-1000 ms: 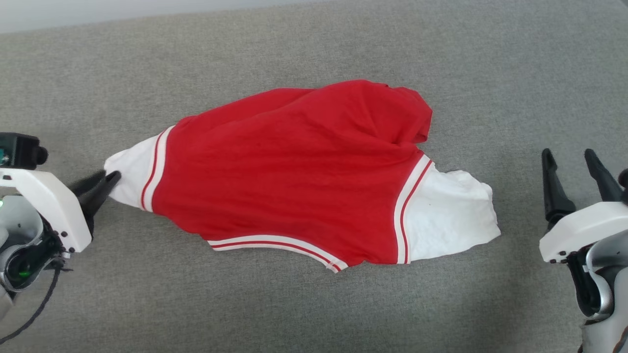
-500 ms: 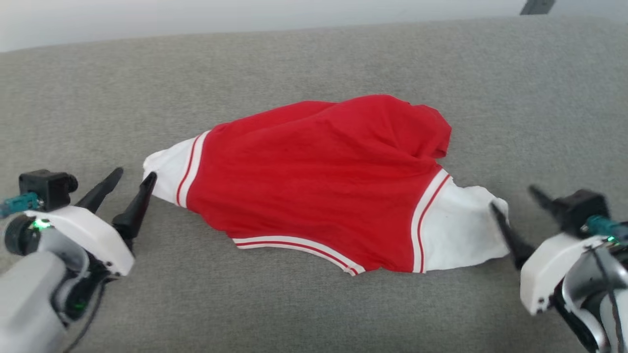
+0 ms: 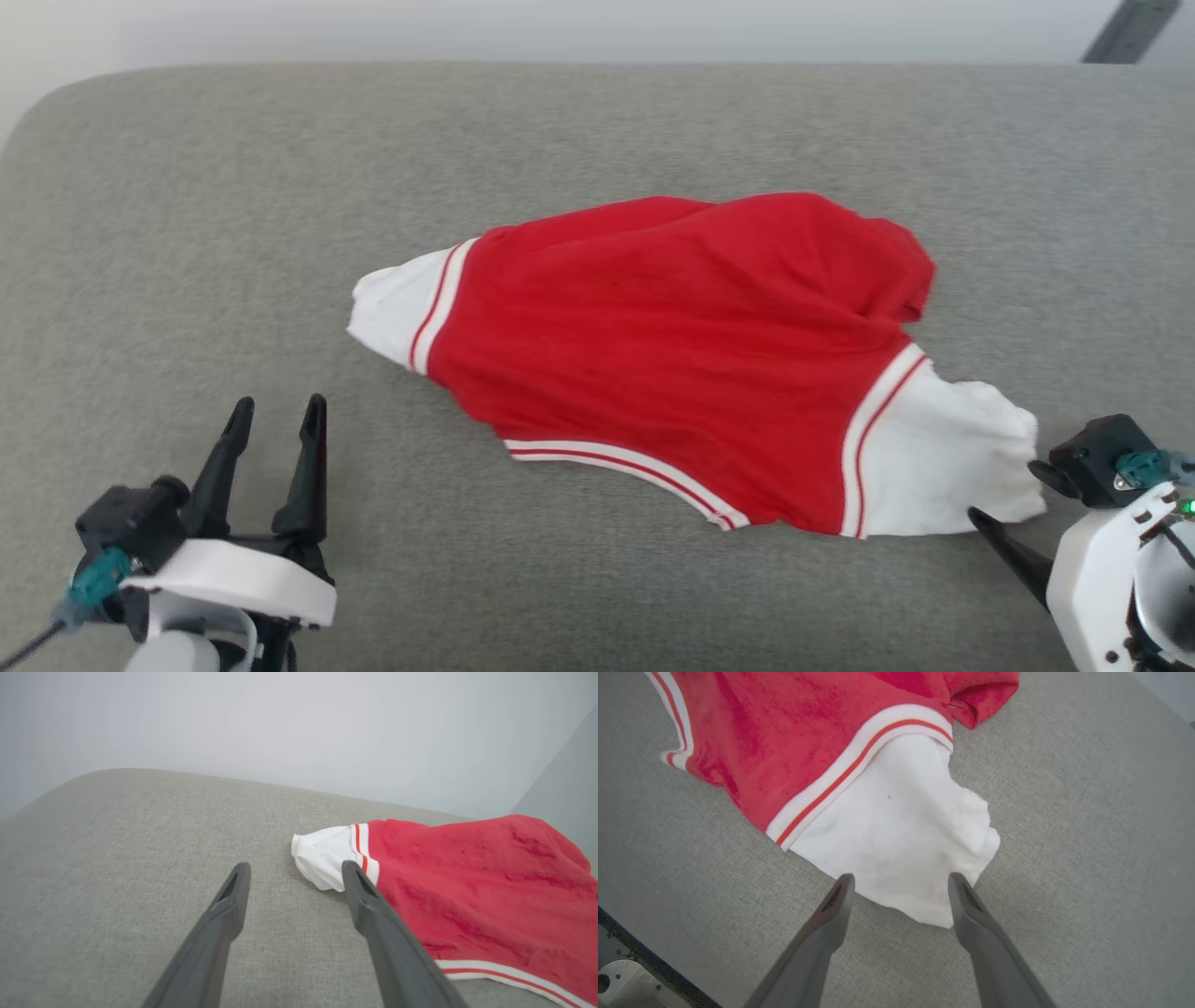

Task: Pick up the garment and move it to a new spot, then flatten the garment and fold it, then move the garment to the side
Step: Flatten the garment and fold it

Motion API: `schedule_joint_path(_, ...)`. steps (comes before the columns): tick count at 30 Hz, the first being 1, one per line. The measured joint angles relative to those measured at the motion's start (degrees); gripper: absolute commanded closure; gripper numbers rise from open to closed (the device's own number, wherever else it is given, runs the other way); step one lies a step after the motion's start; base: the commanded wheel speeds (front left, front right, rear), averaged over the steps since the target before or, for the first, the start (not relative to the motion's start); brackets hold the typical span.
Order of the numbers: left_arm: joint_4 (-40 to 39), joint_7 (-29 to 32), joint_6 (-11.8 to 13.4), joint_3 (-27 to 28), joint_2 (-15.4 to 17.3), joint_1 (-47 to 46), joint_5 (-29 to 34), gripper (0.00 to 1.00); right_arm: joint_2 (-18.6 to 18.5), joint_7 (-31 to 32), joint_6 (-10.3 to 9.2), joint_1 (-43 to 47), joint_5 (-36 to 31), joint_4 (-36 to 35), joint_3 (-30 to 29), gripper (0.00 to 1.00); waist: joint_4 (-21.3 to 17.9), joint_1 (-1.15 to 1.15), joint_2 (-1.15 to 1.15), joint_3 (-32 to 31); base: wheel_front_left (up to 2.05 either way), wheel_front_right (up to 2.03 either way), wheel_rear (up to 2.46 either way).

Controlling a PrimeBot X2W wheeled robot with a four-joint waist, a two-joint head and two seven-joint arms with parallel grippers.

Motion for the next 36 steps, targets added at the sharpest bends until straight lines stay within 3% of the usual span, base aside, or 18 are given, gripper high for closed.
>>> schedule_joint_path(3,-1.62,0.0,-2.0,4.17,-4.26,2.07,4.48,0.0,-1.2,1.96,0.0,0.0,1.36,1.47,-0.19,0.0,1.72,0.0,0.0,0.45,0.0,0.0,0.0)
schedule_joint_path(8,-1.62,0.0,-3.19,7.13,-8.09,2.63,8.18,0.0,-3.43,4.28,0.0,-0.02,0.51,4.82,-0.56,0.0,4.58,0.0,0.0,1.96,0.0,0.0,0.0)
schedule_joint_path(18,-2.34,0.0,-3.35,5.9,-7.57,1.16,7.36,0.0,-2.46,3.35,0.01,-2.36,-2.56,10.38,2.57,0.0,8.1,0.0,0.0,5.65,0.0,0.0,0.0)
schedule_joint_path(19,-2.34,0.0,-3.36,5.94,-7.32,1.13,7.17,0.0,-2.35,3.22,0.01,-2.69,-2.97,10.87,2.98,0.33,8.14,0.0,0.0,5.77,0.0,0.0,0.0)
schedule_joint_path(21,-2.47,0.0,-3.36,5.88,-6.67,0.74,6.79,0.0,-1.86,2.82,0.03,-3.41,-3.31,11.79,3.45,0.86,8.01,0.0,0.0,5.77,0.0,0.0,0.0)
schedule_joint_path(22,-2.64,0.0,-3.36,5.52,-6.09,0.31,6.52,0.0,-1.35,2.55,0.09,-3.68,-3.3,12.38,3.45,1.0,7.86,0.0,0.0,5.72,0.0,0.0,0.0)
schedule_joint_path(26,-3.16,0.0,-3.36,3.09,-1.76,-2.15,6.04,0.0,0.84,1.2,0.19,-4.77,-3.93,14.24,2.33,1.0,6.9,0.0,0.0,5.63,0.0,0.0,0.0)
schedule_joint_path(30,-2.78,-0.01,-3.36,-3.28,5.19,-6.93,2.42,0.0,2.69,-0.15,0.32,-5.06,-5.28,14.9,1.05,1.0,5.65,0.0,0.0,5.63,0.0,0.0,0.0)
schedule_joint_path(33,-1.05,1.82,-3.49,-12.36,12.09,-11.72,-5.38,0.0,3.88,-0.53,0.35,-5.76,-6.2,15.01,0.79,1.0,4.61,0.0,0.0,5.91,0.0,0.0,0.0)
schedule_joint_path(36,-2.04,12.01,-3.46,-21.17,17.93,-17.96,-19.36,0.0,4.68,-0.53,0.46,-6.54,-6.82,14.79,0.85,1.0,3.77,0.0,0.0,6.62,0.0,0.0,0.0)
